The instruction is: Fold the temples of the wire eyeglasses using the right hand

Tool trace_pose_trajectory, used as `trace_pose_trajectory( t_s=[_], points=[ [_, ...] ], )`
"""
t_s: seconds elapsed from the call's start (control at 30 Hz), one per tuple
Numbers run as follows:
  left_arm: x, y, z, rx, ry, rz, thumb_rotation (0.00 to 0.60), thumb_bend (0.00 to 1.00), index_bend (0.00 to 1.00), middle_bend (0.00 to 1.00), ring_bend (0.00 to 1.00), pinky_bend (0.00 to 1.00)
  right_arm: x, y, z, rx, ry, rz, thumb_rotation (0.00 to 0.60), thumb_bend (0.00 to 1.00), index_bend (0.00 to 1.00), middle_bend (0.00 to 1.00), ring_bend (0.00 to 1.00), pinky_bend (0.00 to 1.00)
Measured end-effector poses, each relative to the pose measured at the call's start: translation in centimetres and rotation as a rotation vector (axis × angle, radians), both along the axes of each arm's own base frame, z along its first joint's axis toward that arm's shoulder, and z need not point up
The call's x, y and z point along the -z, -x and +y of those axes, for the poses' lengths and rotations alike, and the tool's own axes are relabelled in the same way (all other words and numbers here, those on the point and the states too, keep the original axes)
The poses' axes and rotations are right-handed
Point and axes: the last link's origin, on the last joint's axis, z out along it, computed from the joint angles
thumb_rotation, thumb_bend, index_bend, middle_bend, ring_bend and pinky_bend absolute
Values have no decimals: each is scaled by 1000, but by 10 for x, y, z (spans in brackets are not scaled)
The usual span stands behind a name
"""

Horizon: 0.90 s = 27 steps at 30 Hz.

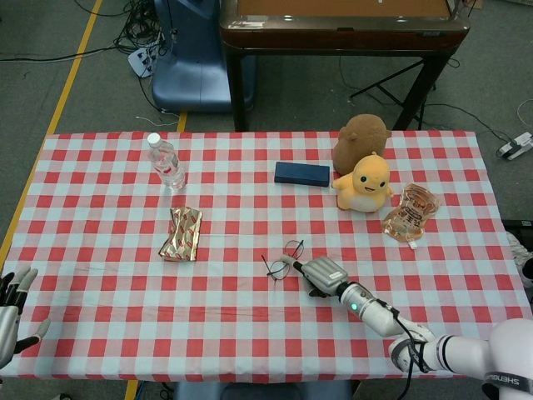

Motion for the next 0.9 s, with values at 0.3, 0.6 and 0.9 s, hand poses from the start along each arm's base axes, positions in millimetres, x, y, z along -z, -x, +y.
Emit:
trace_pose_trajectory(
  t_s=[0.3, 0.6, 0.9],
  points=[
    [-2, -1, -1, 1, -2, -10, 600, 291, 0, 0, 11, 0, -23, -13, -3, -32, 74, -71, 600, 1000, 0, 1000, 1000, 1000],
    [-2, -5, -1, 11, 1, -10, 600, 291, 0, 0, 11, 0, -72, -38, 0, -114, 226, -175, 600, 1000, 0, 1000, 1000, 1000],
    [-1, -8, 1, 16, 4, -9, 600, 290, 0, 0, 11, 0, -95, -68, 24, -245, 236, -222, 600, 1000, 0, 1000, 1000, 1000]
  ],
)
